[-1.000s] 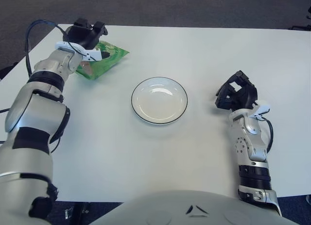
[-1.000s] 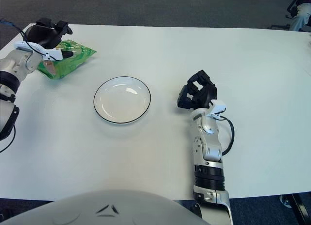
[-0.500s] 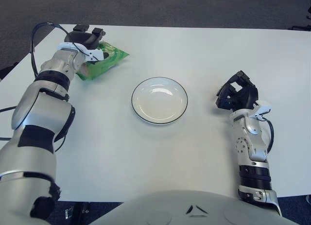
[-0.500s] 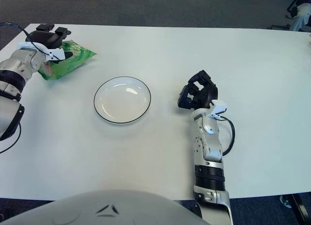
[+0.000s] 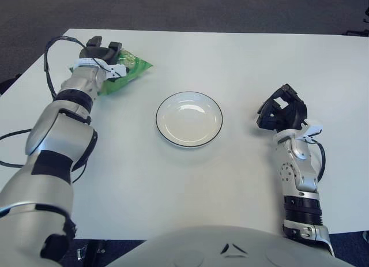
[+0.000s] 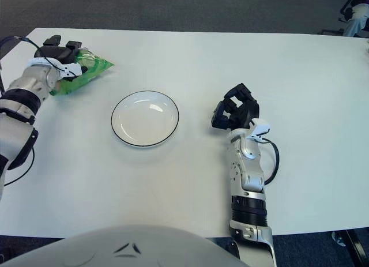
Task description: Put the snack into the plate.
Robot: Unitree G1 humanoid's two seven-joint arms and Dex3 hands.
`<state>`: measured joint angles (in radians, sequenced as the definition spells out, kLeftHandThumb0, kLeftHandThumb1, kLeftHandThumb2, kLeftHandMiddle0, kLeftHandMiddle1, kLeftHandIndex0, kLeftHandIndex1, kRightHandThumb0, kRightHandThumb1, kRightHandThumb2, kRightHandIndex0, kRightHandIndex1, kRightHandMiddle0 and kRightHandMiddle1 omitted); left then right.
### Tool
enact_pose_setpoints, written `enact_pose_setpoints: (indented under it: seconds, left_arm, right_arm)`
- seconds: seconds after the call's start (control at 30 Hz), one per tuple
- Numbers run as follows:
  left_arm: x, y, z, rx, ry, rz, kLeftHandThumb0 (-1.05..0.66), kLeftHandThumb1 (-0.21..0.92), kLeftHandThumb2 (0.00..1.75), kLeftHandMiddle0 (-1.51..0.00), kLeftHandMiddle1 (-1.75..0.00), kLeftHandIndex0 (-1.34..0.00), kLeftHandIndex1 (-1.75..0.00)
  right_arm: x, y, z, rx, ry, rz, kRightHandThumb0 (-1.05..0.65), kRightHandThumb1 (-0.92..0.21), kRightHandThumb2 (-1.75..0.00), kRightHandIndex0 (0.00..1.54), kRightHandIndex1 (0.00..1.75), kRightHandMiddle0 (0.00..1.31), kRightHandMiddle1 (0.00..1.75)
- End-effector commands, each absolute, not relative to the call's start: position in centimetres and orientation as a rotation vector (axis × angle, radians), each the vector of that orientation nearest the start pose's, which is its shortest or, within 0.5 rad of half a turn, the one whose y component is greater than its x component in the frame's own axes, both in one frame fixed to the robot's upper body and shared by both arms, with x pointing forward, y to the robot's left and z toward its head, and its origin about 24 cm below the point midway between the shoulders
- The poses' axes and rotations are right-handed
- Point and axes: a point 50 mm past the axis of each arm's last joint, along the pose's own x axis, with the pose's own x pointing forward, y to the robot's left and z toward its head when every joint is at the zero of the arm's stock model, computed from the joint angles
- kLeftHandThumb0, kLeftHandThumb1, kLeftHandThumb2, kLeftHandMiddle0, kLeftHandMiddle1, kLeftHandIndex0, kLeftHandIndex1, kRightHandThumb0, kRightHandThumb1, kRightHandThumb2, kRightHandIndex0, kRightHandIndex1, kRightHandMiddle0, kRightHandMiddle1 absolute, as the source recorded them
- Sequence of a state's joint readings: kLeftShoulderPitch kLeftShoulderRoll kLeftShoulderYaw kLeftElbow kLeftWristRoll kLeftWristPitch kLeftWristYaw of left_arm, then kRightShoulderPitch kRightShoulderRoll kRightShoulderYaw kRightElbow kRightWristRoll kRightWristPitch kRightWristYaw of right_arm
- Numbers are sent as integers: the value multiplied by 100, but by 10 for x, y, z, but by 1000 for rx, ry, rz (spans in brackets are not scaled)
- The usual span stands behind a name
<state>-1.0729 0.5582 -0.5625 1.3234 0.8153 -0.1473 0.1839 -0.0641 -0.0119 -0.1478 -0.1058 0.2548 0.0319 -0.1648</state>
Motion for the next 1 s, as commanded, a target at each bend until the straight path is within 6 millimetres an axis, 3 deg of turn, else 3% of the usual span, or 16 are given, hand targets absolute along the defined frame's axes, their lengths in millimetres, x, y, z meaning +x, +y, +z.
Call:
enact_pose_setpoints:
  seconds: [0.0, 0.5, 0.67, 0.73, 0.8, 0.9, 0.97]
  left_arm:
    - [398, 250, 127, 1711, 107, -14, -105, 92, 103, 0, 0, 0, -21]
    - [389, 251, 97, 1582, 218, -40, -105, 92, 89, 0, 0, 0, -19]
    - [386, 251, 90, 1541, 219, -46, -105, 92, 84, -7, -4, 0, -31]
    - [384, 251, 88, 1540, 218, -52, -105, 92, 82, -4, -26, 0, -42]
    - [383, 252, 86, 1543, 218, -59, -105, 92, 79, -1, -60, 0, -55]
    - [383, 252, 86, 1551, 216, -65, -105, 92, 78, 0, -82, 0, -63]
    - [383, 252, 85, 1563, 211, -72, -105, 92, 77, 0, -107, 0, -68]
  right_arm:
    - [242, -187, 36, 286, 35, -310, -1, 9, -175, 94, 165, 71, 175]
    - [242, -187, 35, 299, 31, -294, -1, 10, -175, 94, 165, 71, 175]
    - [242, -187, 35, 305, 30, -288, -1, 10, -175, 95, 163, 71, 175]
    - [242, -187, 35, 306, 27, -283, -1, 10, -175, 95, 163, 71, 175]
    - [242, -187, 36, 308, 25, -279, -1, 11, -175, 96, 162, 71, 175]
    - [242, -187, 36, 313, 24, -276, -1, 11, -175, 96, 161, 71, 175]
    - [242, -187, 36, 314, 25, -274, -1, 11, -175, 97, 161, 71, 175]
